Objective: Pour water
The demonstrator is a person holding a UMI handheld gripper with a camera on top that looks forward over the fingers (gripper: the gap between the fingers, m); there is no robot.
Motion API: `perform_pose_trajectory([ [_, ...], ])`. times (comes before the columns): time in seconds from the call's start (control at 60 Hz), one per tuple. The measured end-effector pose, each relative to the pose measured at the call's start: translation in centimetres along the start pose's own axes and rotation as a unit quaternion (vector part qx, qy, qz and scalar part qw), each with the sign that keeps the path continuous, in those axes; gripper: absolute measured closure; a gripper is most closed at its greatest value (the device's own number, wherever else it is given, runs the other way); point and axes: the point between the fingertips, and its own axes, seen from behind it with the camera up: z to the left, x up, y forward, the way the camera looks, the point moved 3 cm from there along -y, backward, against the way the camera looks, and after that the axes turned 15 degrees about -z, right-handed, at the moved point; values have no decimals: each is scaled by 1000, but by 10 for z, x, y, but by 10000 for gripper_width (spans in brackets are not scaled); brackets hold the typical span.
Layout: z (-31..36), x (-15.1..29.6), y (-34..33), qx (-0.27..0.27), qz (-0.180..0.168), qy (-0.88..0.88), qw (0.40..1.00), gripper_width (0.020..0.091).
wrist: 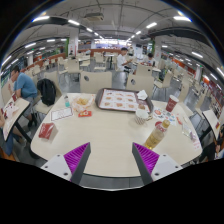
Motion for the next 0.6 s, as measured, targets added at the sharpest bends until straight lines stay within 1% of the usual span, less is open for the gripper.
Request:
perform_pose_trajectory([
  [0.017, -1, -1, 11, -1, 0, 1, 1000, 252],
  [0.033, -2, -1, 0, -1, 1, 1, 1000, 253],
  [0.1, -12, -8, 7, -1, 4, 2, 1000, 252],
  [0.25, -58, -39, 14, -7, 4, -3, 1000, 252],
  [0.333, -86, -55, 21, -10, -5, -6, 1000, 251],
  [0.417, -113, -72, 31, -10, -4, 2, 1000, 249],
  [0.517, -139, -88, 52, -10, -16, 22, 1000, 249],
  [0.6, -159, -91, 77, -11, -36, 30, 999, 258],
])
